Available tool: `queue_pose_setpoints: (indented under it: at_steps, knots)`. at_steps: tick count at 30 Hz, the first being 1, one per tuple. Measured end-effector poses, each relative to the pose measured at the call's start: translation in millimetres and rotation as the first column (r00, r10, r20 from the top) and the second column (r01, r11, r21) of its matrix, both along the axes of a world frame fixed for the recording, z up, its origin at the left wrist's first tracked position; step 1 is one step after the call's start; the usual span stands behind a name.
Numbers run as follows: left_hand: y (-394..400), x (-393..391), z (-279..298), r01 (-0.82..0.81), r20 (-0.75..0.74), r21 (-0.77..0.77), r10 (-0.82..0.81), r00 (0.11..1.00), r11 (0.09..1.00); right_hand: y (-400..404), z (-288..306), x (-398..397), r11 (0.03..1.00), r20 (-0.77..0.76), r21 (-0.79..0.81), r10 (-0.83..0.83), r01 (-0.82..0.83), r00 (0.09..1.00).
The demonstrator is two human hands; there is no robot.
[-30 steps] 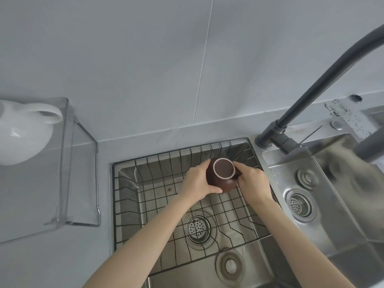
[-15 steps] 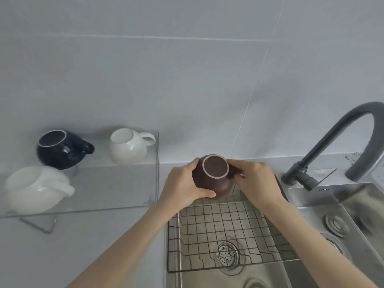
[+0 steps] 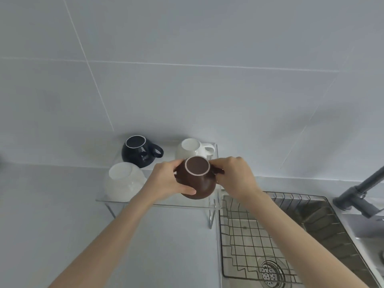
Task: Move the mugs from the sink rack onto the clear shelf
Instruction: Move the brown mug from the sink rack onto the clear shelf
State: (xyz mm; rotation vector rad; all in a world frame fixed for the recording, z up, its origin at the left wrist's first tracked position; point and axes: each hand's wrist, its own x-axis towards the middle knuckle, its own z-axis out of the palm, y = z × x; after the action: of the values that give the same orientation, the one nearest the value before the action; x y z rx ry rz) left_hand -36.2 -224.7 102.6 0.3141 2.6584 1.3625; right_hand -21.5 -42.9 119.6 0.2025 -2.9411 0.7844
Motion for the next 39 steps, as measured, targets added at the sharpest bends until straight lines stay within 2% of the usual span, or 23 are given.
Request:
queue_pose_setpoints:
  at_steps: [9,17,21,23,28,39]
  knots:
    - [-24,-12,-26,0.041,0.056,-0.016,-0.04,0.998,0.999,-24,-23,-13,0.999,0.078,0.05,-0.007,0.003,0.997]
    - [-25,-15,-31,0.064,0.076,-0.01,-0.063,0.995,0.998,-24,-22,-11,0.999,0.08,0.018,0.027,-0.028,0.996]
    - [-24,-13,-30,0.076,0.082,-0.033,-0.073,0.994,0.997,-15,-22,-8,0.985,0.132,-0.171,0.017,0.006,0.991]
    - [-23,-11,-29,0.087,0.076,-0.031,-0.084,0.994,0.996,-9,-22,-3,0.975,0.153,-0.214,-0.023,0.056,0.988]
    - [-24,-3,-35,0.011,0.081,0.055,-0.015,0.997,0.998,1,-35,13,0.945,0.106,-0.306,-0.086,0.114,0.991]
    - [-17,12,-38,-0.102,0.046,0.139,0.097,0.994,0.985,6,-46,1,0.959,0.051,-0.267,-0.081,0.092,0.995]
